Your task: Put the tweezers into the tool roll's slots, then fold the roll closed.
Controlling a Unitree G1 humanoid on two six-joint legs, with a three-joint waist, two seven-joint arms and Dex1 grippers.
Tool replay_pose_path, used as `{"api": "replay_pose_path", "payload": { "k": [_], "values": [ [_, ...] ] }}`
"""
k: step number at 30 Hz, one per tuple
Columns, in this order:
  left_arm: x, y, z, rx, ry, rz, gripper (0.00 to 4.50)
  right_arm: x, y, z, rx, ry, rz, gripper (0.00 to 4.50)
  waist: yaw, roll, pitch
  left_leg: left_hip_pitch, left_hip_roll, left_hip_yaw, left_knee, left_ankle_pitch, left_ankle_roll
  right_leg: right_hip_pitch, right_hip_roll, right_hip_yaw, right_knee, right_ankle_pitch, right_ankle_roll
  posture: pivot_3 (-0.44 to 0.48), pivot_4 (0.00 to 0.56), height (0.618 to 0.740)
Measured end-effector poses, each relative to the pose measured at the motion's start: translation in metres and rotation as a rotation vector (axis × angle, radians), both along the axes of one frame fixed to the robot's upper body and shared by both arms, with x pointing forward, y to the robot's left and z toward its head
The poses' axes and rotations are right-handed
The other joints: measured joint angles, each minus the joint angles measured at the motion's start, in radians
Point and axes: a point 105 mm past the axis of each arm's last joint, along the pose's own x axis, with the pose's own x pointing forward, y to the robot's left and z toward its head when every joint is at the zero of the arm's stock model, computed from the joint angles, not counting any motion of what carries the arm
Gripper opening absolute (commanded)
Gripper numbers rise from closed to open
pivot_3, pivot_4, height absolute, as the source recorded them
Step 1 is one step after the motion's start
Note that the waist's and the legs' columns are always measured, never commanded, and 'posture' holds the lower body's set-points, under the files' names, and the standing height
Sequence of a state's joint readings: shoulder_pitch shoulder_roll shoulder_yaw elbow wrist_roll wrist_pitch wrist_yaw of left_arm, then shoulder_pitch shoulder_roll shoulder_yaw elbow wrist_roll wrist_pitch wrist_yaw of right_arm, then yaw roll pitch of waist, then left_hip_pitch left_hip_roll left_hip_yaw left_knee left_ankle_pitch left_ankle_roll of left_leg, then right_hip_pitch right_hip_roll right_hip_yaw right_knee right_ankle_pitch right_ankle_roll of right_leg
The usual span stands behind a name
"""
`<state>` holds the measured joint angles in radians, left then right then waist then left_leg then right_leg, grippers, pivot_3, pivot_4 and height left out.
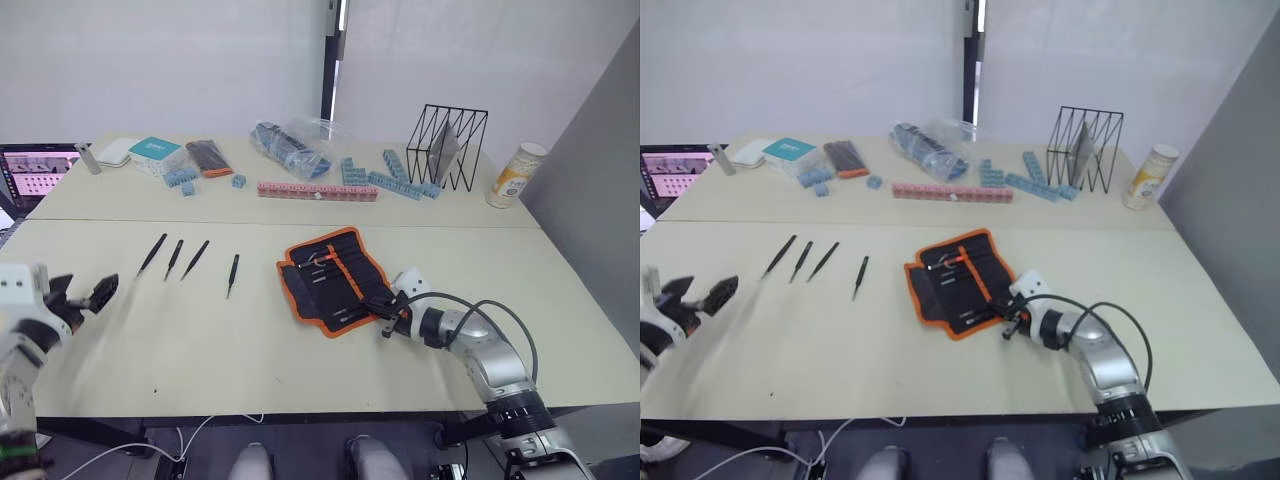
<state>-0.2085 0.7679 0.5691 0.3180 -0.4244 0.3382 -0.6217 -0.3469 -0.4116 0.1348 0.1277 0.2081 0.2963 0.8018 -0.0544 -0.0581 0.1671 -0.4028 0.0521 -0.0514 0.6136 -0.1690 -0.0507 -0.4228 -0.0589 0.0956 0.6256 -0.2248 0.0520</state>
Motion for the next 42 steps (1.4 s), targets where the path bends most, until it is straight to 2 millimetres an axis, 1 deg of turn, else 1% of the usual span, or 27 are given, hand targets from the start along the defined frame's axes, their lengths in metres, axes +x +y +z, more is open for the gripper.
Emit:
{"api": "replay_pose_path", "payload": {
  "k": [1, 2, 3, 6, 7, 8, 11, 14, 16, 18, 19, 21, 22, 23, 30, 35, 37, 40, 42],
  "values": [
    [0.009, -0.001, 0.004, 0.009, 0.011, -0.014, 4.48, -0.001, 0.0, -0.001, 0.001, 0.001, -0.003, 0.0, 0.0, 0.0, 0.0, 0.0, 0.0, 0.0, -0.001, 0.001, 0.002, 0.0, 0.0, 0.0, 0.0, 0.0, 0.0, 0.0, 0.15, 0.737],
    [0.027, -0.003, 0.007, 0.019, 0.046, -0.033, 4.48, -0.001, -0.001, 0.0, 0.001, -0.003, -0.009, 0.0, 0.001, 0.0, 0.0, 0.0, 0.0, 0.0, -0.002, 0.002, 0.003, 0.0, 0.0, 0.0, 0.001, 0.0, 0.001, 0.0, 0.15, 0.737],
    [0.033, -0.005, 0.006, 0.021, 0.059, -0.04, 4.48, -0.001, 0.0, 0.001, 0.001, -0.005, -0.006, 0.0, 0.001, 0.0, 0.0, 0.0, 0.0, 0.0, -0.002, 0.003, 0.004, 0.0, 0.0, 0.0, 0.001, 0.0, 0.001, 0.0, 0.15, 0.737],
    [0.051, -0.01, -0.005, 0.005, 0.13, -0.054, 4.48, -0.002, 0.001, 0.001, 0.002, -0.009, -0.009, 0.0, 0.0, -0.001, 0.0, 0.0, 0.0, -0.001, -0.003, 0.005, 0.007, 0.0, 0.001, 0.0, 0.002, 0.001, 0.002, 0.0, 0.15, 0.737],
    [0.056, -0.011, -0.008, 0.003, 0.154, -0.053, 4.48, -0.002, 0.0, 0.001, 0.002, -0.009, -0.011, 0.0, 0.0, -0.001, 0.0, 0.0, 0.0, -0.001, -0.003, 0.005, 0.008, 0.0, 0.001, 0.0, 0.003, 0.002, 0.004, 0.0, 0.15, 0.737],
    [0.065, -0.013, -0.014, 0.01, 0.192, -0.057, 4.48, -0.002, 0.0, 0.001, 0.002, -0.01, -0.015, 0.0, 0.001, -0.001, 0.0, 0.0, 0.0, -0.001, -0.003, 0.005, 0.008, 0.0, 0.001, 0.0, 0.003, 0.004, 0.007, 0.0, 0.15, 0.737],
    [0.075, -0.018, -0.023, 0.025, 0.231, -0.059, 4.48, -0.003, 0.0, 0.002, 0.001, -0.012, -0.02, 0.0, 0.001, -0.001, -0.001, 0.0, -0.001, -0.001, -0.003, 0.005, 0.008, 0.0, 0.001, 0.0, 0.002, 0.004, 0.007, 0.0, 0.15, 0.737],
    [0.079, -0.021, -0.037, 0.027, 0.273, -0.044, 4.48, -0.003, 0.0, 0.002, -0.001, -0.011, -0.027, 0.0, 0.002, -0.001, -0.001, -0.001, -0.001, -0.001, -0.003, 0.005, 0.008, -0.001, 0.001, 0.0, 0.003, 0.005, 0.008, 0.0, 0.15, 0.737],
    [0.083, -0.023, -0.037, 0.052, 0.279, -0.035, 4.48, -0.002, 0.0, 0.002, -0.003, -0.007, -0.034, 0.0, 0.006, -0.001, -0.001, -0.001, -0.001, -0.001, -0.002, 0.005, 0.008, 0.0, 0.001, 0.0, 0.003, 0.005, 0.008, 0.0, 0.15, 0.737],
    [0.086, -0.024, -0.038, 0.065, 0.282, -0.028, 3.95, -0.002, -0.001, 0.002, -0.005, -0.005, -0.039, 0.0, 0.008, -0.001, -0.001, 0.0, -0.001, -0.001, -0.002, 0.005, 0.008, 0.0, 0.001, 0.0, 0.003, 0.005, 0.008, 0.0, 0.15, 0.737],
    [0.087, -0.026, -0.038, 0.072, 0.28, -0.032, 3.75, -0.002, -0.001, 0.002, -0.006, -0.005, -0.041, 0.0, 0.009, -0.001, -0.001, 0.0, -0.001, -0.001, -0.002, 0.005, 0.008, 0.0, 0.001, 0.0, 0.003, 0.005, 0.008, 0.0, 0.15, 0.737],
    [0.089, -0.028, -0.039, 0.079, 0.279, -0.037, 3.09, -0.002, -0.002, 0.002, -0.007, -0.006, -0.042, 0.0, 0.01, -0.001, -0.001, 0.0, -0.001, -0.001, -0.002, 0.005, 0.008, 0.0, 0.001, 0.0, 0.003, 0.005, 0.008, 0.0, 0.15, 0.737],
    [0.09, -0.029, -0.039, 0.08, 0.278, -0.036, 2.67, -0.002, -0.001, 0.002, -0.007, -0.006, -0.042, 0.0, 0.009, -0.001, -0.001, 0.0, -0.001, -0.001, -0.002, 0.005, 0.007, 0.0, 0.001, 0.0, 0.003, 0.005, 0.008, 0.0, 0.15, 0.737],
    [0.09, -0.029, -0.039, 0.078, 0.277, -0.033, 2.43, -0.002, -0.001, 0.002, -0.007, -0.006, -0.042, 0.0, 0.009, -0.001, -0.001, 0.0, -0.001, -0.001, -0.002, 0.005, 0.008, 0.0, 0.001, 0.0, 0.003, 0.005, 0.008, 0.0, 0.15, 0.737],
    [0.09, -0.025, -0.039, 0.067, 0.262, 0.005, 0.09, -0.004, -0.002, 0.002, -0.012, -0.008, -0.045, 0.0, 0.01, -0.001, -0.001, 0.0, -0.001, -0.001, -0.002, 0.005, 0.007, 0.0, 0.001, 0.0, 0.004, 0.005, 0.009, 0.0, 0.15, 0.737],
    [0.089, -0.022, -0.036, 0.046, 0.246, 0.016, 0.04, -0.004, -0.002, 0.002, -0.013, -0.01, -0.048, 0.0, 0.01, -0.001, 0.0, -0.001, -0.001, -0.001, -0.002, 0.005, 0.008, 0.0, 0.001, 0.0, 0.004, 0.005, 0.009, 0.0, 0.15, 0.737],
    [0.087, -0.017, -0.034, 0.036, 0.237, 0.024, 0.04, -0.004, -0.002, 0.003, -0.013, -0.011, -0.047, 0.0, 0.01, -0.001, 0.0, -0.001, -0.001, -0.002, -0.002, 0.005, 0.008, -0.001, 0.001, 0.0, 0.003, 0.005, 0.009, 0.0, 0.15, 0.737],
    [0.086, -0.014, -0.02, 0.041, 0.199, -0.001, 0.04, -0.004, -0.003, 0.002, -0.012, -0.01, -0.05, 0.0, 0.01, -0.001, 0.0, -0.002, -0.001, -0.002, -0.003, 0.005, 0.007, -0.001, 0.001, 0.0, 0.003, 0.005, 0.009, 0.0, 0.15, 0.737],
    [0.091, -0.023, -0.003, 0.056, 0.145, -0.07, 0.04, -0.004, -0.005, 0.002, -0.012, -0.01, -0.057, 0.0, 0.013, -0.001, 0.0, -0.002, -0.001, -0.002, -0.002, 0.005, 0.007, -0.001, 0.001, -0.001, 0.003, 0.005, 0.009, 0.0, 0.15, 0.737]
  ]
}}
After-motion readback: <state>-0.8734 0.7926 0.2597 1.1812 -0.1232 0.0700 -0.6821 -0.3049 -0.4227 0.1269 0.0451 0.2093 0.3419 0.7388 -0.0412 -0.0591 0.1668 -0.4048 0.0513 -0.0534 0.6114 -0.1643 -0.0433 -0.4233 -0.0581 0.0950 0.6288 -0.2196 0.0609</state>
